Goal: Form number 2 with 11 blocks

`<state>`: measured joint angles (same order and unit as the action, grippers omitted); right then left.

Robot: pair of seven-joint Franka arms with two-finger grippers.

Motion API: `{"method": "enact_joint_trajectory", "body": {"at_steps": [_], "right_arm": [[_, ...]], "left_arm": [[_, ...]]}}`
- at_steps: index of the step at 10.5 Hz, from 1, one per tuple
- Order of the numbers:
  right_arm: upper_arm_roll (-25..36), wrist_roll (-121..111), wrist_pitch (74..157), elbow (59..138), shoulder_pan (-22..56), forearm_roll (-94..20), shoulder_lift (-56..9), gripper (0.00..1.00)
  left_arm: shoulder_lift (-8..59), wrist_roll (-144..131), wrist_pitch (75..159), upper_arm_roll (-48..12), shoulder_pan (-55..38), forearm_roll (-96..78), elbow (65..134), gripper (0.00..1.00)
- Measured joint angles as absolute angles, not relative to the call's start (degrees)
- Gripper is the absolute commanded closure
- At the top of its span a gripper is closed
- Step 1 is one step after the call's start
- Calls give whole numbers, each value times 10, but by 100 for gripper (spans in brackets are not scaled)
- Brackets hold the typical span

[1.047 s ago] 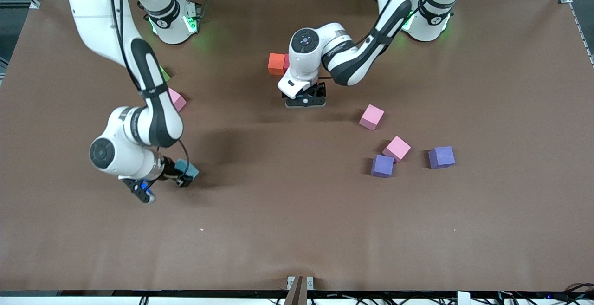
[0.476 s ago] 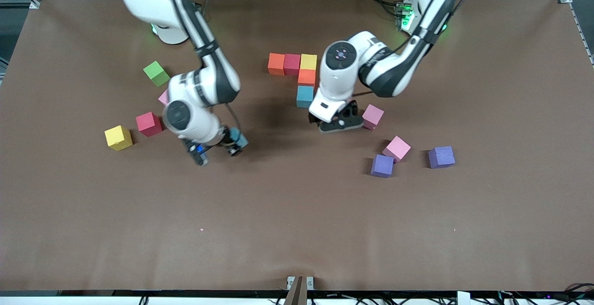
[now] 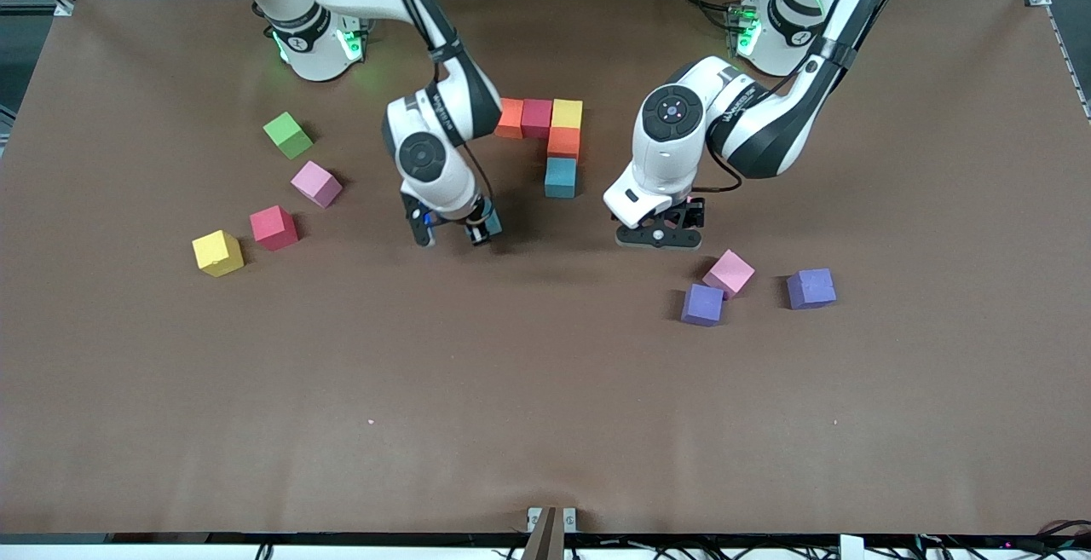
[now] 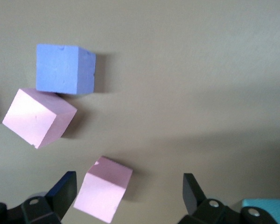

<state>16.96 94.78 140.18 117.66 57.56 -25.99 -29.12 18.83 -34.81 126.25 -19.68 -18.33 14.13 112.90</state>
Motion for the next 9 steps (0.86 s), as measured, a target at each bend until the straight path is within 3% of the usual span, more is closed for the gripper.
{"method": "enact_joint_trajectory", "body": {"at_steps": [4,9], "right_arm": [[170,1081,1406,1185,622,-260,-290,60],[171,1157,1406,1190,654,-260,-288,60]], "left_arm": [[155,-225,1414,-197,-149,142,1264,0],[127,-197,1428,-201,-149,142,1337,0]]}}
